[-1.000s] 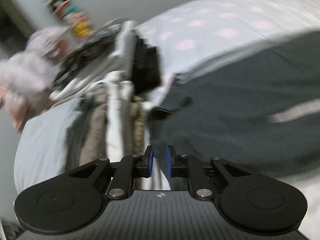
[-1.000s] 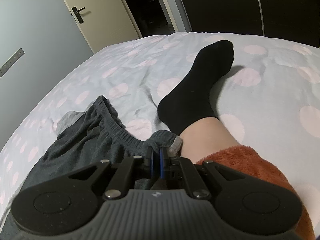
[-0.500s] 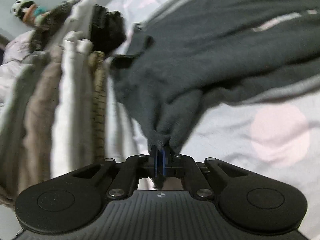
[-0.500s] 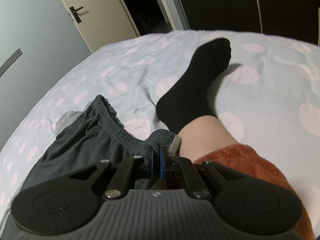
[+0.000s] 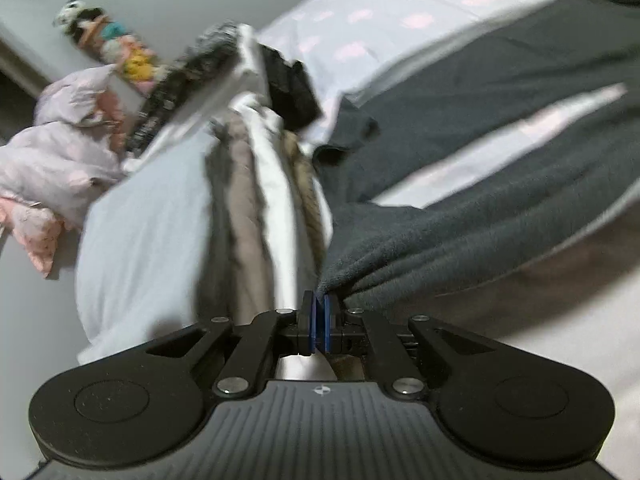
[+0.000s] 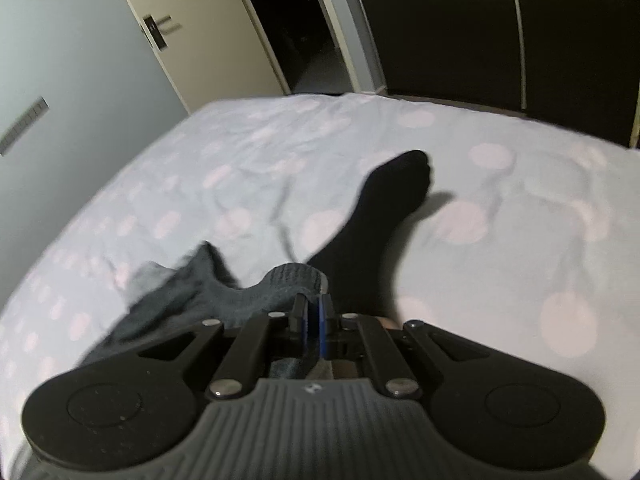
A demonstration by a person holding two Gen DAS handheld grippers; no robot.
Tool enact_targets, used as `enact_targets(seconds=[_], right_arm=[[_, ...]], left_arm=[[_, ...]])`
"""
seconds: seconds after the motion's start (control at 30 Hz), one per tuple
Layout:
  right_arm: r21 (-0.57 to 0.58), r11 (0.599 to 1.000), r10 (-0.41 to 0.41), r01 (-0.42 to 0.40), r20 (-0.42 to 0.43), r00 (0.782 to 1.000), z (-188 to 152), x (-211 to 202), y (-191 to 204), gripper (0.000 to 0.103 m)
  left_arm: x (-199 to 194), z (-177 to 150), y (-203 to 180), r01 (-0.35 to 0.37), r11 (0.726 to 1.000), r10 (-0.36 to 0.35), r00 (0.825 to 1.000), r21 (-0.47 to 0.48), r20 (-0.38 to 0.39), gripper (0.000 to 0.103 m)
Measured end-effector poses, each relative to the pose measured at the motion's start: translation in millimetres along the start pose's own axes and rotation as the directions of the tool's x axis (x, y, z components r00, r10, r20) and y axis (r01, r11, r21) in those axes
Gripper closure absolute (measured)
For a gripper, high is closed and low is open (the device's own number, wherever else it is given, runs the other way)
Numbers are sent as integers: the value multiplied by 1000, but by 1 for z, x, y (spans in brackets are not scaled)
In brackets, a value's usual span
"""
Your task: Fold clothes
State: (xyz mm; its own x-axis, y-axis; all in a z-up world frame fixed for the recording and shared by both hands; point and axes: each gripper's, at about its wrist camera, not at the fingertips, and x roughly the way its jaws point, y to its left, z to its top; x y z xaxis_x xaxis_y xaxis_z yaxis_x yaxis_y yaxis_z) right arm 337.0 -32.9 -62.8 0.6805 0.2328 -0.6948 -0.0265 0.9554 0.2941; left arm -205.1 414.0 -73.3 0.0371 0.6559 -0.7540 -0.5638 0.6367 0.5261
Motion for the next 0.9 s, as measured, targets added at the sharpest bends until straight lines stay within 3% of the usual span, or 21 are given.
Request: enact_targets(seconds=[0.2, 0.4, 0.47, 0.53, 0.67, 0.8, 0.9], right_arm=[[-45, 997, -72, 70, -51, 996, -21, 11, -14, 97], [-81, 993, -92, 85, -79, 993, -35, 18, -19, 94], [-84, 993, -91, 83, -89, 992, -34, 17, -21, 88], [-83, 993, -96, 89, -90, 991, -32, 13, -24, 74], [-80, 994, -86, 80, -86, 993, -26, 2, -28, 71], [-128, 974, -191, 186, -28, 981, -19, -12, -22, 68], [-102, 986, -135, 132, -24, 991, -15, -20, -24, 68]], left_arm=[[23, -33, -32, 78, 990, -63, 990, 115, -129, 98], [38, -54, -49, 65, 974, -22, 980, 216, -197, 92], [34, -57, -47, 60, 970, -14, 982, 235, -190, 83], [27, -59, -44, 63, 970, -21, 985, 235, -174, 77], [8, -49, -37, 94, 975, -74, 992, 200, -105, 67], [0, -26, -39, 74, 984, -70, 997, 162, -33, 67], [2, 4, -38, 76, 992, -79, 996, 105, 29, 67]])
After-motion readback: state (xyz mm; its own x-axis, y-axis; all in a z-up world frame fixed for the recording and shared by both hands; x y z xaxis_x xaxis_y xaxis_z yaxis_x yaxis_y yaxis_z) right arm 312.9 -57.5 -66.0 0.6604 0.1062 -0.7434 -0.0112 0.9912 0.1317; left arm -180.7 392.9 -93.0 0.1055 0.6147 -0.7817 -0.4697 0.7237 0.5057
